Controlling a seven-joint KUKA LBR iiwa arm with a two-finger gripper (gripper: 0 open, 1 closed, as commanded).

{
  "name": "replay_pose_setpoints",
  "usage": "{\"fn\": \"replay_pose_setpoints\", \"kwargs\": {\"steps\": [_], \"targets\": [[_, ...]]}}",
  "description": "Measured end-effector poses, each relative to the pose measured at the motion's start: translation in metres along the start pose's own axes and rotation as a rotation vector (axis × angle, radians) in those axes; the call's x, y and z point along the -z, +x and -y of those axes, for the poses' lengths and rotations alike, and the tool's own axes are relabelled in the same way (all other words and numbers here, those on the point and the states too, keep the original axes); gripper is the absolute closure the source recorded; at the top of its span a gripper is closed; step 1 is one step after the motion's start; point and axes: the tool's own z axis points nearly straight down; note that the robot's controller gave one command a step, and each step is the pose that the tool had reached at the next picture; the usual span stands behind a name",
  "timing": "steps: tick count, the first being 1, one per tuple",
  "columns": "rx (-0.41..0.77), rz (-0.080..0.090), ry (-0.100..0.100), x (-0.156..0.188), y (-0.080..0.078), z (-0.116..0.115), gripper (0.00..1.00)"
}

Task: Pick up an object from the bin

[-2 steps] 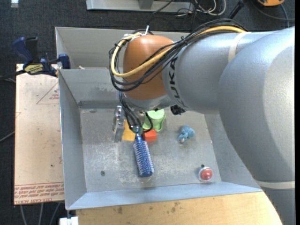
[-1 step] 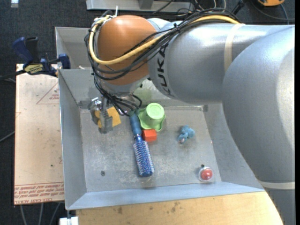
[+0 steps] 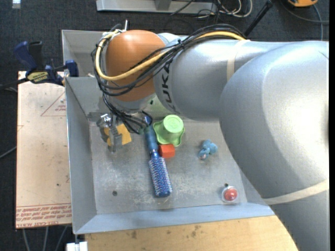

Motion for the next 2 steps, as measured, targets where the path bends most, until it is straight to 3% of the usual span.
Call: {"fn": "replay_pose_setpoints", "kwargs": {"steps": [1,2], "targets": [[0.568,0.009,0.004,0.075,0.036,0.025,1.00],[0.708,0.001,0.000,0.044,0.071,0.001,1.00]]}}
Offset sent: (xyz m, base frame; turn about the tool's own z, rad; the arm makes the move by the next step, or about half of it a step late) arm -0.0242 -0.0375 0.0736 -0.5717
